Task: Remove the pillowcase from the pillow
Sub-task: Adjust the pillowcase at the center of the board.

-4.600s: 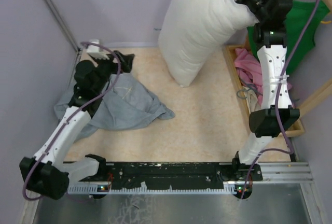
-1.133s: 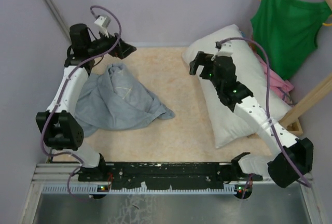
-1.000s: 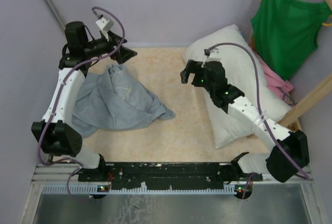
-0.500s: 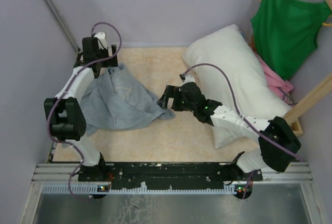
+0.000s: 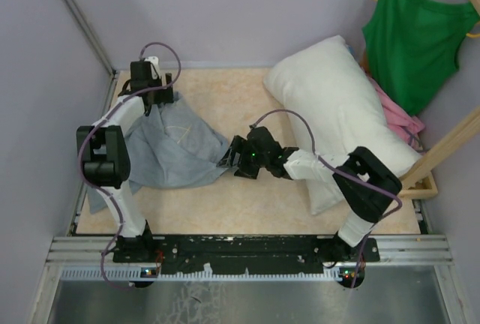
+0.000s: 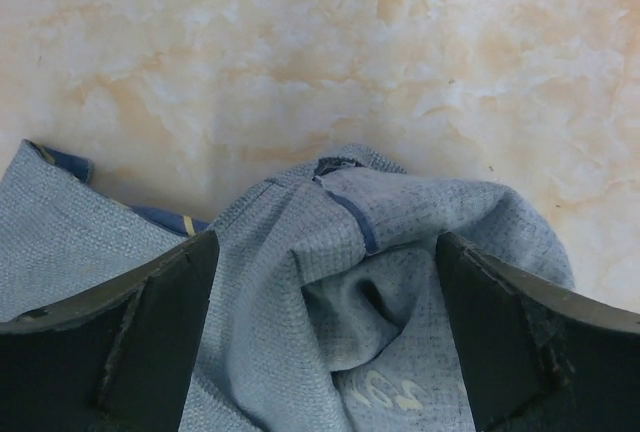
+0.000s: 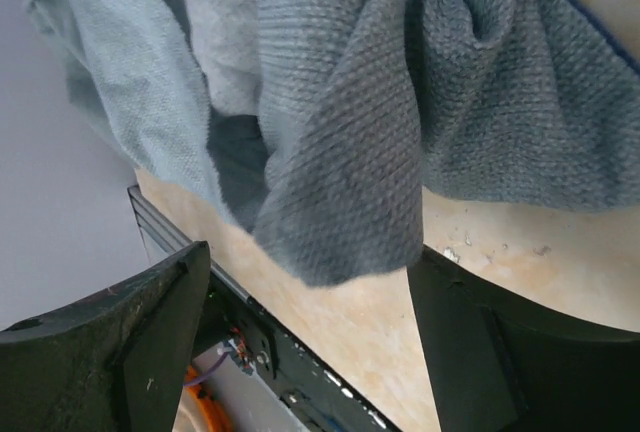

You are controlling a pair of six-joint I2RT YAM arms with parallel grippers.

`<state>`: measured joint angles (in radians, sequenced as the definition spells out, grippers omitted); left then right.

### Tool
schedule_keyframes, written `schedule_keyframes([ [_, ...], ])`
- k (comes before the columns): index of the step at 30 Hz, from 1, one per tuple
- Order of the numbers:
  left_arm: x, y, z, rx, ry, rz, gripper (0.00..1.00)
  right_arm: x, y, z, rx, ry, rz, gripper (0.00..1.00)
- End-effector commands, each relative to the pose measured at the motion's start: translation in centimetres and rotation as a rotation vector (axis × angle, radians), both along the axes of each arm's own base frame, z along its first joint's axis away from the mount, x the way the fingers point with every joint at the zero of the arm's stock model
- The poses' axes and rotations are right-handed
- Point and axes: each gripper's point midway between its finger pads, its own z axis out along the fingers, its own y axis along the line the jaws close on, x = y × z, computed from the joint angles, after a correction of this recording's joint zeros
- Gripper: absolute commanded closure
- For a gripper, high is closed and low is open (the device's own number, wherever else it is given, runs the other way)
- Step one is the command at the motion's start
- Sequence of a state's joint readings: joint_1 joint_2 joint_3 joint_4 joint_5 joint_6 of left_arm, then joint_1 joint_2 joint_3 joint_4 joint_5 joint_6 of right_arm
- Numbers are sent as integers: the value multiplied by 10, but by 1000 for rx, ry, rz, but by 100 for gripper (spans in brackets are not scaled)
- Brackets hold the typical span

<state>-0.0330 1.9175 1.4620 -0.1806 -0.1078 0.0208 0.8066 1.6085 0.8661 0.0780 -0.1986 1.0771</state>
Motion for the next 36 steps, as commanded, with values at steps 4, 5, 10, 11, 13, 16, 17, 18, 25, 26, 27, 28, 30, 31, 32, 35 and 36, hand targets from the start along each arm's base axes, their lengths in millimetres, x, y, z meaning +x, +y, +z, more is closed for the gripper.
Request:
schedule_keyframes([
  [4,18,-16,13,-74,-93,-44,13,1,62,16,146,27,85,26],
  [5,19,-17,11,-78,-88,-48,19,3,66,15,149,23,88,30],
  [10,29,-13,-3,-84,-48,-35,69,19,65,18,134,-24,57,62],
  [11,31,-10,-5,-92,-39,-27,85,24,60,18,124,-34,43,71],
  [13,35,-1,-3,-113,-32,5,100,40,41,22,102,-62,-2,91],
  [16,39,28,23,-111,-69,89,100,82,-5,49,69,-168,-74,100],
  [17,39,39,38,-111,-99,128,100,97,-24,71,51,-232,-95,100],
  [18,37,48,55,-120,-130,157,100,111,-43,89,17,-286,-120,100],
  [25,-7,90,154,-85,-349,359,100,139,-114,159,-130,-489,-226,100],
  [26,-22,97,148,-69,-350,414,100,139,-120,156,-140,-486,-241,100],
  [27,-33,106,157,-54,-389,470,100,139,-128,148,-157,-477,-258,100],
  [28,-45,114,154,-38,-404,522,100,140,-139,137,-176,-458,-281,100],
  [30,-63,129,139,-6,-389,595,100,139,-159,115,-145,-382,-319,100],
  [31,-67,133,134,0,-368,609,100,138,-169,105,-94,-338,-328,100],
  [32,-69,136,130,7,-344,621,100,137,-177,96,-43,-303,-329,100],
  [35,-71,134,134,-2,-327,611,100,138,-190,98,-86,-330,-296,100],
  [36,-72,131,142,-12,-344,594,100,140,-188,107,-121,-368,-276,100],
])
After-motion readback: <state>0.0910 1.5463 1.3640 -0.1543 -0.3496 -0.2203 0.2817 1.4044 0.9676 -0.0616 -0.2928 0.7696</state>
